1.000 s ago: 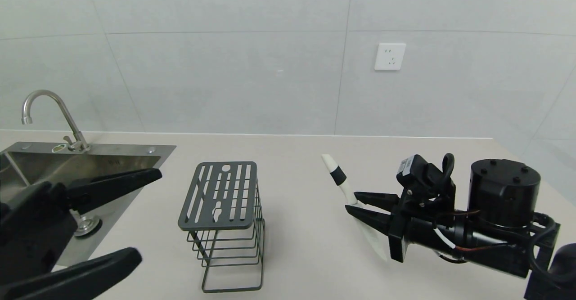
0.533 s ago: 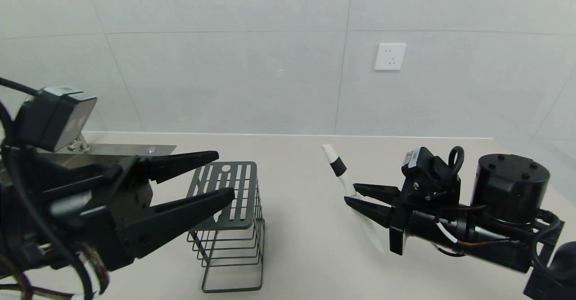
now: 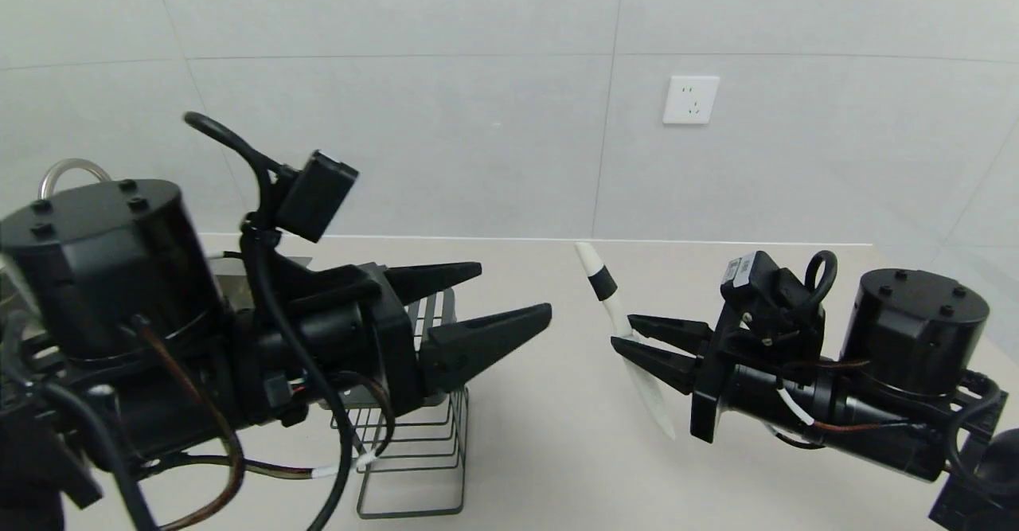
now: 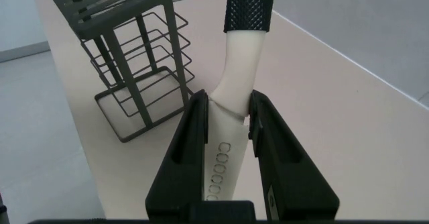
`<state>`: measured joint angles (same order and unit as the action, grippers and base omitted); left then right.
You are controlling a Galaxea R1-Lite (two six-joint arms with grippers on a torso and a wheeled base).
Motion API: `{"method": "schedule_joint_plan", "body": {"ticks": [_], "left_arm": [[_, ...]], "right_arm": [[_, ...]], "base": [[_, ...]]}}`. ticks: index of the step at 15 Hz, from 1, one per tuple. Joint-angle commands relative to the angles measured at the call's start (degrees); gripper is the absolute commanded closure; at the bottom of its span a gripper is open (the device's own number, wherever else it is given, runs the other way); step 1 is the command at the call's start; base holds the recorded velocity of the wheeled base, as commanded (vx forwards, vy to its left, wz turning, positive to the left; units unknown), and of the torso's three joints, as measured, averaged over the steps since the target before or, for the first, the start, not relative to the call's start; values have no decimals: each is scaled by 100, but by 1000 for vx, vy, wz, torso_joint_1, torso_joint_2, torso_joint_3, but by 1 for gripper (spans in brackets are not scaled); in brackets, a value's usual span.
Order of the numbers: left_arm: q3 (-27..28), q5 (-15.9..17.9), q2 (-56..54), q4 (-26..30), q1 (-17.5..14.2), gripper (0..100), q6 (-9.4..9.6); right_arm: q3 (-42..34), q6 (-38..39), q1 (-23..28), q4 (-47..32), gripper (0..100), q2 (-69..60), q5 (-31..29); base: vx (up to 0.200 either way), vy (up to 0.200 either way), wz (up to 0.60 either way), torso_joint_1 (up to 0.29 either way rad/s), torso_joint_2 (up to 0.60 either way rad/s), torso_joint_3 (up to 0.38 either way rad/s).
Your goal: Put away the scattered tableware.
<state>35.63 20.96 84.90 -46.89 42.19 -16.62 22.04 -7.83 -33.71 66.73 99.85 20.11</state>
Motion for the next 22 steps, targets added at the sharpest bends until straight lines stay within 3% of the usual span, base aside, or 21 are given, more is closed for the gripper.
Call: {"method": "schedule_joint_plan", "body": {"ticks": [1,2,5,11,14,22], "left_arm": [[128,-74,387,-5,211,0,0],[295,-320,669,-137,369,0,-8],[427,-610,1020,-550,378,0,-26],[611,-672,1398,-664,386,0,-8],[822,-874,1644,-717,448,0,-8],[1112,-1058,2409,-1587,580,0,-17]], "right_arm": [[-7,-8,4,-2,100,-36,1],[-7,-17,4,-2,100,-80,1],[37,-17,-4,-2,100,-80,1],[20,-26,-13,7,100,-115,1],[20,-35,-13,-2,100,-159,1],[-24,-17,-57,-2,100,-353,1]], "base": [[0,0,0,0,0,0],[0,0,0,0,0,0],[0,0,0,0,0,0],[0,0,0,0,0,0],[0,0,0,0,0,0],[0,0,0,0,0,0]]}}
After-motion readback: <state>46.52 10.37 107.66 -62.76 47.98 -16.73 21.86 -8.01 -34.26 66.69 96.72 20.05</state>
